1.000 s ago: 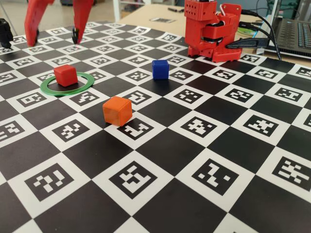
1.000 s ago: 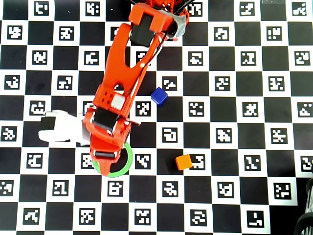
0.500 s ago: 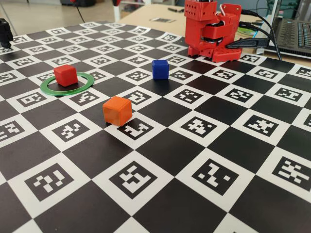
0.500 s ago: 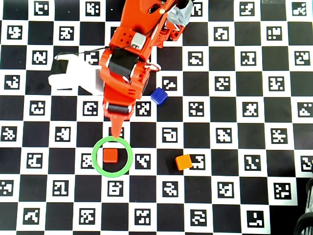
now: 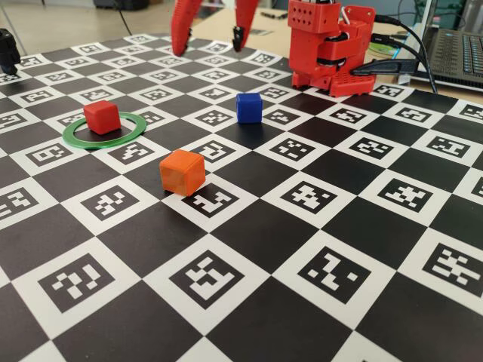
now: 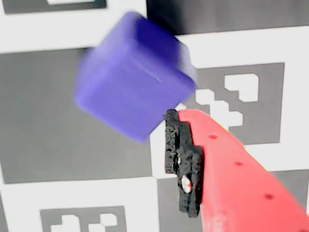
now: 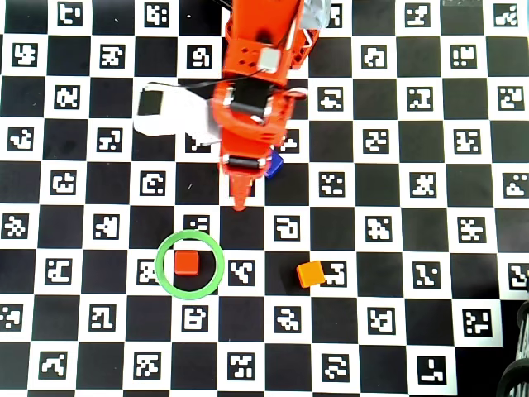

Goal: Grab the red cube then put it in the green circle then put the blue cube on top and finally the orange cube on top

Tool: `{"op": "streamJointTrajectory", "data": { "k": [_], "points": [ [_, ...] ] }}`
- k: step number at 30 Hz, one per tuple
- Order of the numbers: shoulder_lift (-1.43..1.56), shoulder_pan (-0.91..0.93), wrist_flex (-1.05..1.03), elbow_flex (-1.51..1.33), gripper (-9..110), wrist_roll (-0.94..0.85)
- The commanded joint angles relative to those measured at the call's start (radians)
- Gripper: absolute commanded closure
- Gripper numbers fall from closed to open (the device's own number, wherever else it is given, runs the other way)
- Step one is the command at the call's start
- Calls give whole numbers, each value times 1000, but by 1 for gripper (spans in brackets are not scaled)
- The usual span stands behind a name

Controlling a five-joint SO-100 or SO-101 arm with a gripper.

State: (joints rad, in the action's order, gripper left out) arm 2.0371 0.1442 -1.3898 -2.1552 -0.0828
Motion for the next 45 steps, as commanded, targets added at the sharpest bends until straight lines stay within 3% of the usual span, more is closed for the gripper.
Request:
{"op": "streamJointTrajectory", "data": {
  "k": [1,32,45],
  "points": [
    [14,-41,37,-5,52,14],
    [-83,-25,364,-296,51,-155],
    [-83,5,390,-302,51,-448]
  ]
}}
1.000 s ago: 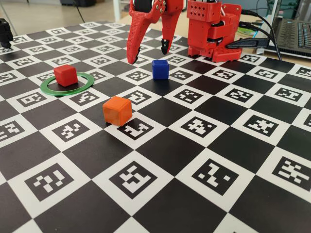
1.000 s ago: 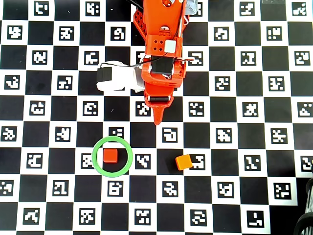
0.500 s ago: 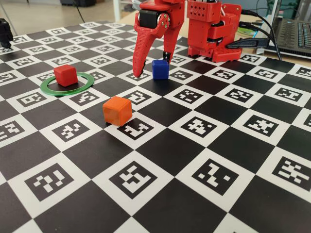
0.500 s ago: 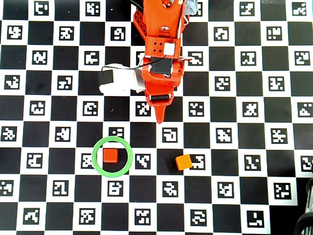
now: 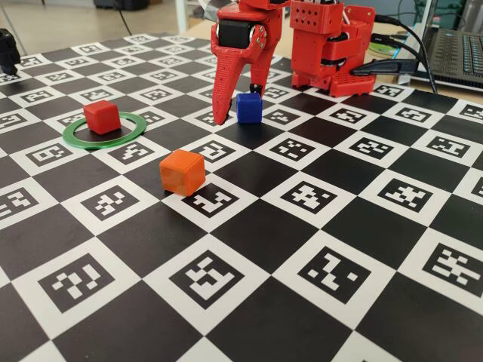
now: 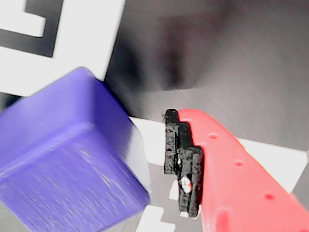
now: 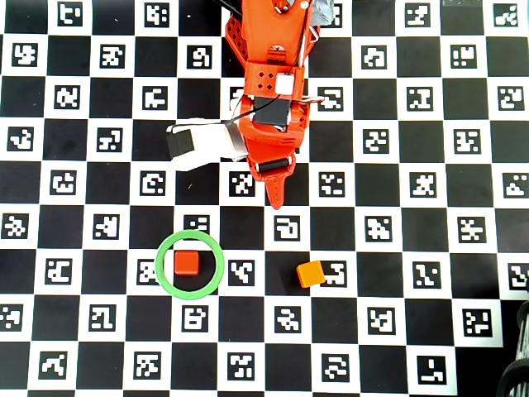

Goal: Grab the red cube then put it in the green circle then put the blue cube on top and finally the orange cube on top

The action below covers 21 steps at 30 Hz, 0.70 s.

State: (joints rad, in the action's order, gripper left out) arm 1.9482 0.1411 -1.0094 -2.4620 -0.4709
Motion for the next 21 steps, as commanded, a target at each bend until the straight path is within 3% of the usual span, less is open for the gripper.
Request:
{"op": "streamJointTrajectory", "data": {
  "k": [1,21],
  "points": [
    [6,8,11,2,51,-87],
    [37,-41,61,-21,50,-316]
  ]
}}
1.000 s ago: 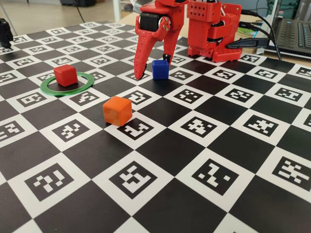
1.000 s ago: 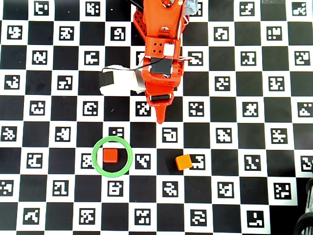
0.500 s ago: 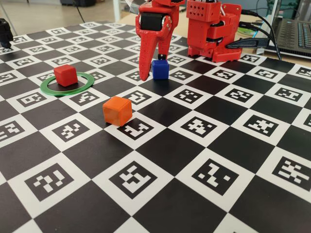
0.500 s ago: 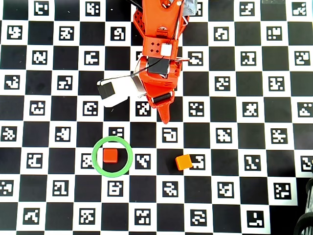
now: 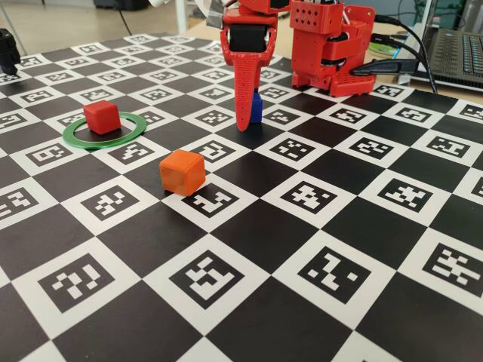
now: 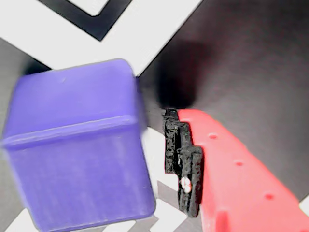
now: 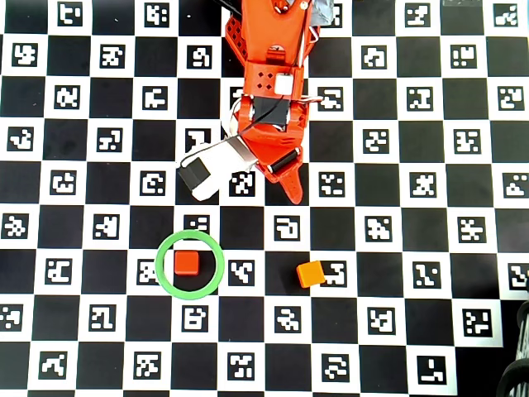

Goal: Grab the red cube then put it in the green circle then put the blue cube on top and finally the orange cube on top

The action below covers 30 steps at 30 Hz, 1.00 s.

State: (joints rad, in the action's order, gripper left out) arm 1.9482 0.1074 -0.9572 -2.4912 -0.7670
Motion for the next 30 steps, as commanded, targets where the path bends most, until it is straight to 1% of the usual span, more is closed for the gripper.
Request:
{"op": "streamJointTrajectory", "data": {
  "k": [1,12,18,24,30],
  "points": [
    [37,-8,9,6,50,-31],
    [37,-11,18,2,51,-92],
    [37,-11,44,5,54,-86],
    [35,-11,43,5,64,-84],
    [37,-14,38,3,79,-84]
  ]
}}
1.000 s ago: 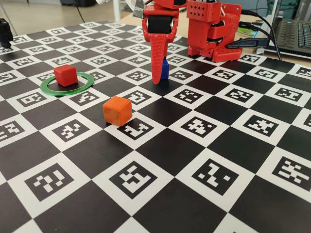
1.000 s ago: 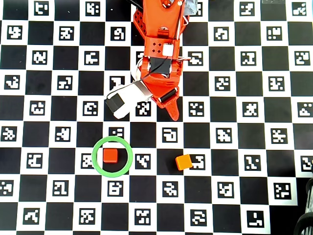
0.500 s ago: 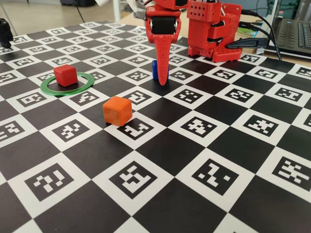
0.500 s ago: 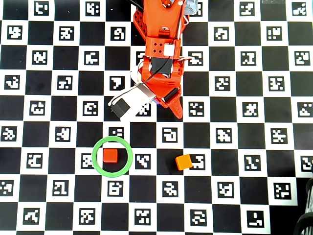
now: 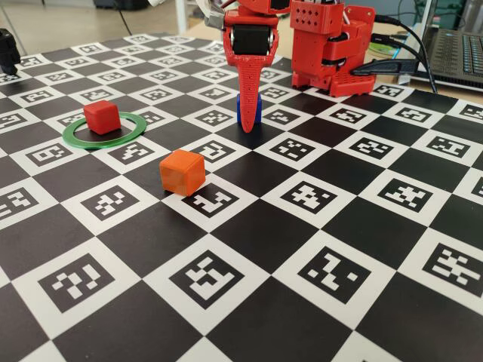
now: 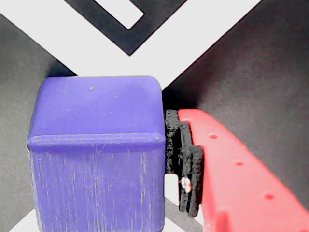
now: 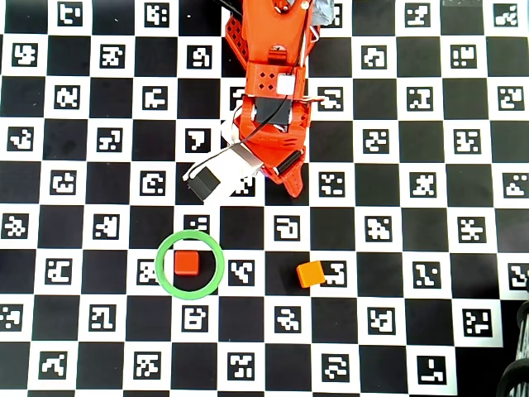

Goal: Grab the red cube then put it in the green circle then put the blue cube on top and finally the orange cube on top

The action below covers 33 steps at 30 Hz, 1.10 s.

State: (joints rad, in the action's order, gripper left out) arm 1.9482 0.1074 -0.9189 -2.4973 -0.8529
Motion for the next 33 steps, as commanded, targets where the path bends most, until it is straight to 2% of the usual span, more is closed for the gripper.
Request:
{"op": "streamJointTrajectory", "data": {
  "k": [1,11,18,25,33],
  "points": [
    [37,-14,-2,8,82,3],
    [40,-20,-3,6,93,9],
    [71,-37,-103,64,93,66],
    [2,17,-304,342,93,225],
    [-296,141,-518,816,93,383]
  ]
}}
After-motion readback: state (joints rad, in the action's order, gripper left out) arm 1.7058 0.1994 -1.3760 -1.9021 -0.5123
